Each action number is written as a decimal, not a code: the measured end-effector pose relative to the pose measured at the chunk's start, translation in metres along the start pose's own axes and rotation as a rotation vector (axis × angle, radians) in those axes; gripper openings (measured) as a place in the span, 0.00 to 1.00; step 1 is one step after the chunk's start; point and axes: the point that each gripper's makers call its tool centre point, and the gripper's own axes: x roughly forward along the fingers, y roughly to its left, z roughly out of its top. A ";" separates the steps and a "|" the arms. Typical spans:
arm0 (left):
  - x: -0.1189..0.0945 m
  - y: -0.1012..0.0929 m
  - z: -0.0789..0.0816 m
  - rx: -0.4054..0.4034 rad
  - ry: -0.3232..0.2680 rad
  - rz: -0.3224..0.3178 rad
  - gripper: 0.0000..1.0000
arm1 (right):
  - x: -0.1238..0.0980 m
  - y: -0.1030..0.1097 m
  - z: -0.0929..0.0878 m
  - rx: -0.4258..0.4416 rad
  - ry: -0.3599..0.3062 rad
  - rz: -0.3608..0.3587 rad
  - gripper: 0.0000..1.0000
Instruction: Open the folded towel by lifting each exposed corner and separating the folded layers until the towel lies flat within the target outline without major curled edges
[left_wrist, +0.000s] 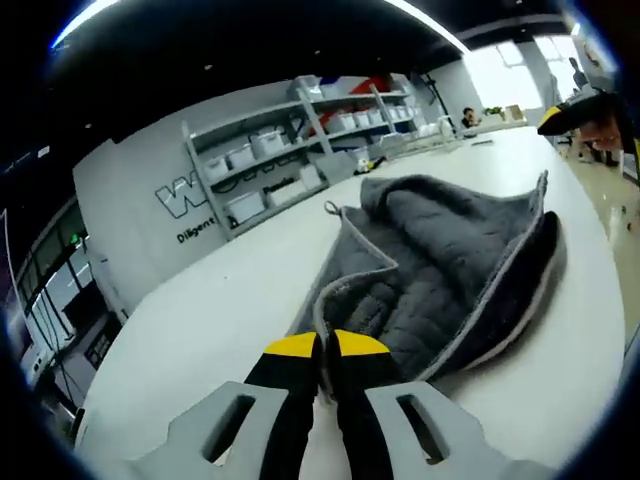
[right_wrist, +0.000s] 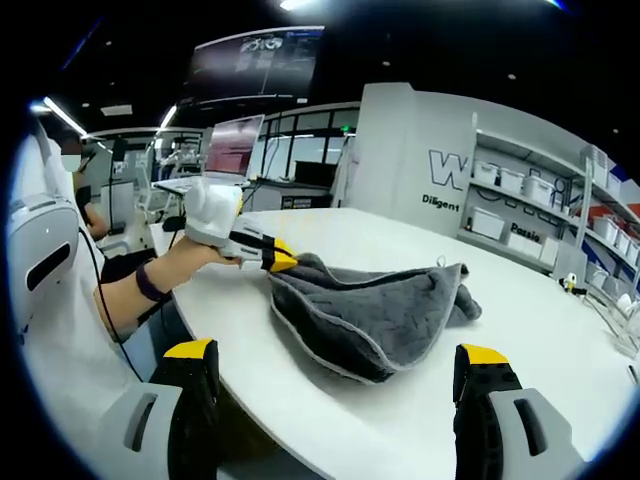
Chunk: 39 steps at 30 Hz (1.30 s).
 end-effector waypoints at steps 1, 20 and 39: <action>0.000 -0.001 -0.001 0.004 0.005 -0.003 0.04 | 0.000 0.000 0.000 -0.001 0.000 0.002 0.99; -0.024 0.004 0.015 -0.150 -0.121 -0.163 0.29 | 0.003 -0.005 -0.003 0.009 0.014 -0.013 0.99; -0.062 0.012 0.043 -0.184 -0.218 -0.288 0.66 | 0.008 -0.009 -0.003 0.035 0.018 -0.034 0.99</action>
